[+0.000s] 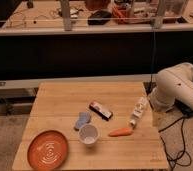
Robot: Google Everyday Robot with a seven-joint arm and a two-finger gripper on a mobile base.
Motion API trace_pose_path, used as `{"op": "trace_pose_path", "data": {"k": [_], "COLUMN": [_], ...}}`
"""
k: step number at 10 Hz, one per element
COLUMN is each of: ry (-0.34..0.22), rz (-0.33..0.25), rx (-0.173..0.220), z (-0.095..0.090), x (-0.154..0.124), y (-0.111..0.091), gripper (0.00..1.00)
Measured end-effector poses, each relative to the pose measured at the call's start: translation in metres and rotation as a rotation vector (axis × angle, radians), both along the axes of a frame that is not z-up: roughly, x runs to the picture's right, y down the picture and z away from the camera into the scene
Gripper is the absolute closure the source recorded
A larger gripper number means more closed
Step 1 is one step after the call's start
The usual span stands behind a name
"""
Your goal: Push the eraser across the table
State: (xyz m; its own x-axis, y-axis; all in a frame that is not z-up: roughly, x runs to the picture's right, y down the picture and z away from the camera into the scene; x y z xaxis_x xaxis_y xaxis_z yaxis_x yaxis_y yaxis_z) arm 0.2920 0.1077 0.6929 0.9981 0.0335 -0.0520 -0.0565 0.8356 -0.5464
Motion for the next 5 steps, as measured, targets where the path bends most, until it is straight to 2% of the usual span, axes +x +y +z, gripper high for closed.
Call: {"op": "trace_pose_path", "data": {"k": [1, 5], "ry": [-0.009, -0.004], "rz": [-0.005, -0.013], "rx": [-0.004, -0.014], "z": [0.0069, 0.0128], "x": [-0.0028, -0.0007], "y": [-0.0038, -0.0037], "gripper": [0.2, 0.2]}}
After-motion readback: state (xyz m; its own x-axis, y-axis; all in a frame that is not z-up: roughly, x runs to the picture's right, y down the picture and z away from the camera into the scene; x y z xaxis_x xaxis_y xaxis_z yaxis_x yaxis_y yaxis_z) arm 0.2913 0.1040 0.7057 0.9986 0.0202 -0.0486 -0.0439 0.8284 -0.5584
